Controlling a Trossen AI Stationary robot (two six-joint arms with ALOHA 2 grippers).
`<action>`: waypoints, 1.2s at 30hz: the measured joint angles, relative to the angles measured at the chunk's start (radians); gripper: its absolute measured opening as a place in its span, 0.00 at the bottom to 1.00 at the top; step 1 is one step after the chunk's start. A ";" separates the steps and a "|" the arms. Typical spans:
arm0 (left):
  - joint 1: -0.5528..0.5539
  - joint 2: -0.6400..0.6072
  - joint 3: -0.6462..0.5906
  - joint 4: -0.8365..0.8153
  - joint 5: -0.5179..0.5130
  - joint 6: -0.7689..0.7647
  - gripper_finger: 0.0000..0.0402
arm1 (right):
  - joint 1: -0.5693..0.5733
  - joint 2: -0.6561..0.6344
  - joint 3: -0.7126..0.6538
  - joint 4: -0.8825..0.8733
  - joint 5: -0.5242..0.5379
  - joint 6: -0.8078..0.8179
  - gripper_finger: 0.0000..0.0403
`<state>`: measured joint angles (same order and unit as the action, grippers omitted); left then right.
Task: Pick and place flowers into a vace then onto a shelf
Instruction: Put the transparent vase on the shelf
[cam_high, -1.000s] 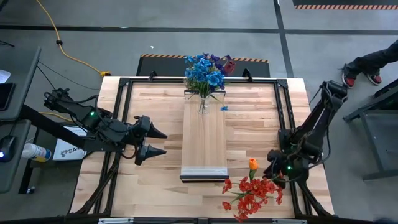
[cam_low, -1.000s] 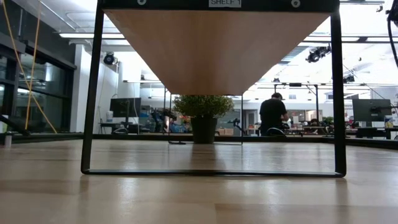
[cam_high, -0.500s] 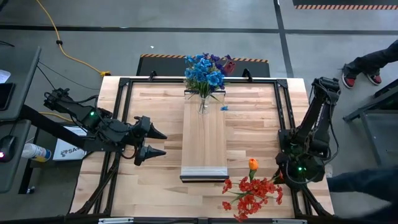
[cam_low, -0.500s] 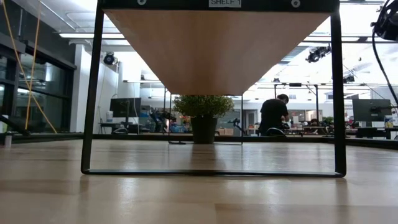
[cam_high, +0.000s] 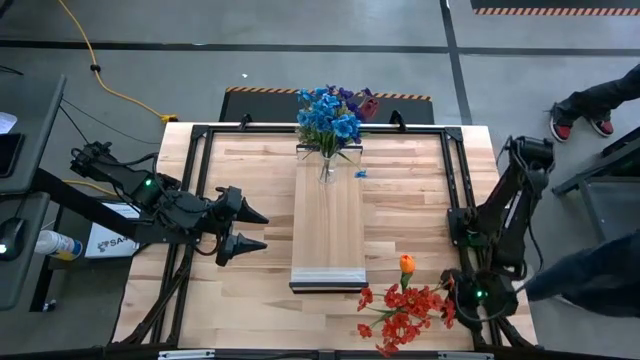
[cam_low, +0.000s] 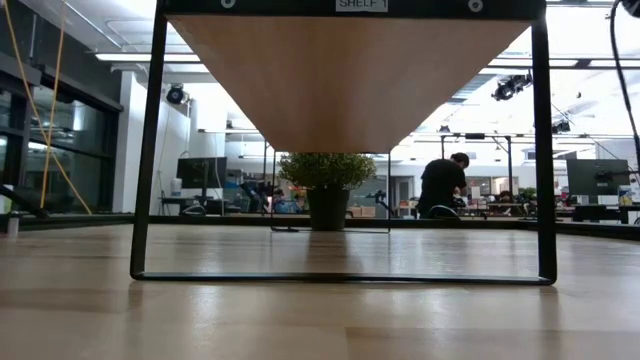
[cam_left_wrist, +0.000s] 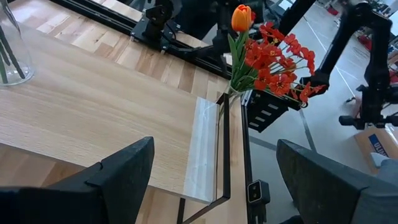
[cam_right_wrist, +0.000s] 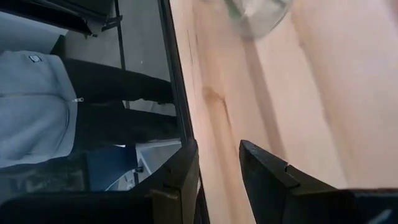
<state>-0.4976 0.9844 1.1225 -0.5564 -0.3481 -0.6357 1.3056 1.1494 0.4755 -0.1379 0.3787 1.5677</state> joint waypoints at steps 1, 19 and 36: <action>0.000 0.000 0.000 0.000 0.000 0.000 0.92 | 0.000 0.032 0.000 0.034 -0.004 0.002 0.27; 0.000 0.000 0.000 0.000 0.028 0.001 0.92 | -0.048 0.359 0.000 0.512 0.158 -0.093 0.27; 0.000 -0.001 0.000 -0.012 0.080 0.002 0.92 | -0.118 0.410 0.000 0.574 0.170 -0.108 0.27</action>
<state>-0.4979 0.9836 1.1225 -0.5688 -0.2684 -0.6334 1.1877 1.5597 0.4755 0.4365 0.5488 1.4601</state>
